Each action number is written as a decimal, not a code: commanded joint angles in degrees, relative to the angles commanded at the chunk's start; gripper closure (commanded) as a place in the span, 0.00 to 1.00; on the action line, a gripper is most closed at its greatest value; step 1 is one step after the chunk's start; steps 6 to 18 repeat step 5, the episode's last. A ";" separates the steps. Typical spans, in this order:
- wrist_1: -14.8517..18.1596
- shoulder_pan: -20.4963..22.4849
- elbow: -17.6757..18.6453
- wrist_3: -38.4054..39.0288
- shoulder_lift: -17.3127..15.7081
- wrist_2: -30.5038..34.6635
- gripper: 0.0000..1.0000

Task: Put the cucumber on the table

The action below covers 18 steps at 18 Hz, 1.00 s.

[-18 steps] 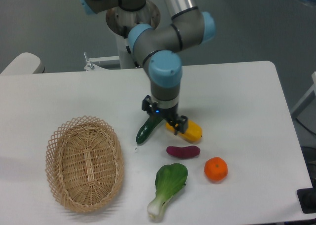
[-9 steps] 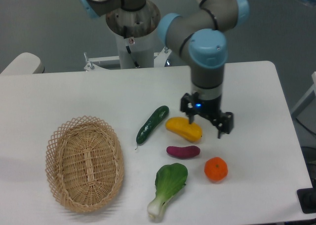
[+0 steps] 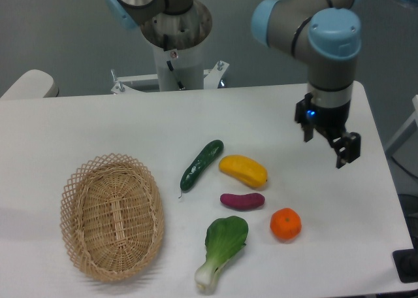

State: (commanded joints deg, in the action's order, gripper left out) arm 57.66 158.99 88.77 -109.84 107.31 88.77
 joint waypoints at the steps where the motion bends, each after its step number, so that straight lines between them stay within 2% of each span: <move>1: 0.00 0.09 0.09 -1.59 0.00 0.09 0.00; 18: -0.09 0.36 0.18 -2.39 -0.70 -0.09 0.00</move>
